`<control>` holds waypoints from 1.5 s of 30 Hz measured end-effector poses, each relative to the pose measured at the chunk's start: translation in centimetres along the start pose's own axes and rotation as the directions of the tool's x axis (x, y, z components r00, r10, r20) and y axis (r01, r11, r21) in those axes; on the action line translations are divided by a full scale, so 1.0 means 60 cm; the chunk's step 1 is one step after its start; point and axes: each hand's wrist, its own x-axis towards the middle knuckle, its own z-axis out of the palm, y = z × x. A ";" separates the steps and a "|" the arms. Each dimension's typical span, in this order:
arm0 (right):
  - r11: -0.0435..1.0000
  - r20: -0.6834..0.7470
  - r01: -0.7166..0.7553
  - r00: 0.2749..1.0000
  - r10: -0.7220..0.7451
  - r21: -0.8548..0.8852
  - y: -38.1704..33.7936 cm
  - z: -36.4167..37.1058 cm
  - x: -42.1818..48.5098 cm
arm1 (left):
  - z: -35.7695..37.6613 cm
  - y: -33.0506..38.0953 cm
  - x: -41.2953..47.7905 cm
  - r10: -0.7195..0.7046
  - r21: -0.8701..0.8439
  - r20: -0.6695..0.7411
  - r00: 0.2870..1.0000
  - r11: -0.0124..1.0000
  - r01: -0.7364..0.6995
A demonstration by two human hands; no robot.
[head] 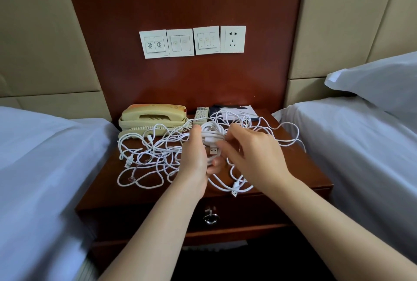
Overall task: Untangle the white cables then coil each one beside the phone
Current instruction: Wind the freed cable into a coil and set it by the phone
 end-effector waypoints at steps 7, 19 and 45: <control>0.972 -0.106 0.234 0.967 -0.231 0.015 0.002 0.010 0.002 | -0.001 0.005 -0.006 -0.015 -0.069 0.033 0.999 0.997 0.017; 0.994 -0.205 0.108 0.972 -0.110 -0.024 -0.011 0.027 -0.001 | 0.023 -0.009 -0.016 0.087 -0.023 -0.134 0.987 0.996 -0.091; 0.941 0.032 -0.292 0.956 0.291 0.172 -0.010 0.008 0.004 | 0.018 -0.021 -0.002 0.496 0.429 -0.025 0.868 0.789 -0.439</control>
